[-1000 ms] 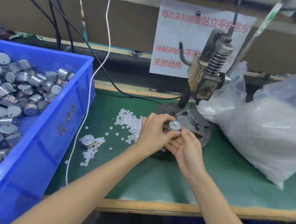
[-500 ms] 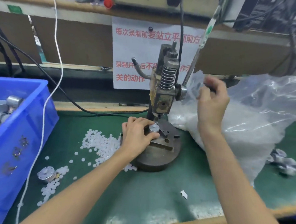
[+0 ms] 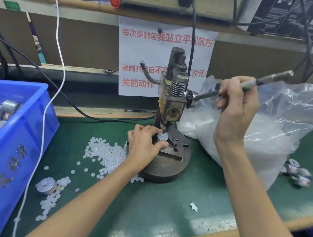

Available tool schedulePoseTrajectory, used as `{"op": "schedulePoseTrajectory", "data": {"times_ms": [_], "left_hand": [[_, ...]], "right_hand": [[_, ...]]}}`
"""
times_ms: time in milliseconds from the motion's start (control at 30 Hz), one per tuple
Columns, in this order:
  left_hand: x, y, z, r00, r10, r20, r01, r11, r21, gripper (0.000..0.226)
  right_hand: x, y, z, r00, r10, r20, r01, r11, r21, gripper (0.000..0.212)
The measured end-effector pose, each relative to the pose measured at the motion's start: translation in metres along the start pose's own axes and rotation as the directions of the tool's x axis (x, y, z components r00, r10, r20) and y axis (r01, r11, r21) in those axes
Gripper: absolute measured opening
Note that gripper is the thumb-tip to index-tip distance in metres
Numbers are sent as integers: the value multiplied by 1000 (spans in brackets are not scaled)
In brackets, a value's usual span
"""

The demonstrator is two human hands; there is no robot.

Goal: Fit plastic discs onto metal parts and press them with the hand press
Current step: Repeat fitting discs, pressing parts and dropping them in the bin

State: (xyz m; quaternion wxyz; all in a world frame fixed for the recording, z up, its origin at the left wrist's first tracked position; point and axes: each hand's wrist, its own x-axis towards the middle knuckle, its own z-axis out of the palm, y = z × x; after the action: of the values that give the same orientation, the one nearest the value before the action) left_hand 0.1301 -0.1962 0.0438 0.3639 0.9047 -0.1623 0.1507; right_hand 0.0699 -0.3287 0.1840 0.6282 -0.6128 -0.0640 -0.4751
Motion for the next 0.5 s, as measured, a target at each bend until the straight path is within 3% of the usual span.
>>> {"op": "schedulePoseTrajectory", "data": {"times_ms": [233, 367, 500], "left_hand": [[-1, -1, 2, 1000, 15, -17, -14, 1000, 9, 44], [-2, 2, 1, 1000, 22, -9, -21, 999, 34, 44], [-3, 6, -1, 1000, 18, 4, -18, 998, 61, 43]], "right_hand": [[-1, 6, 9, 994, -103, -31, 102, 994, -39, 22], [34, 9, 26, 998, -10, -65, 5, 996, -84, 11], [47, 17, 27, 992, 116, 41, -110, 987, -116, 38]]}}
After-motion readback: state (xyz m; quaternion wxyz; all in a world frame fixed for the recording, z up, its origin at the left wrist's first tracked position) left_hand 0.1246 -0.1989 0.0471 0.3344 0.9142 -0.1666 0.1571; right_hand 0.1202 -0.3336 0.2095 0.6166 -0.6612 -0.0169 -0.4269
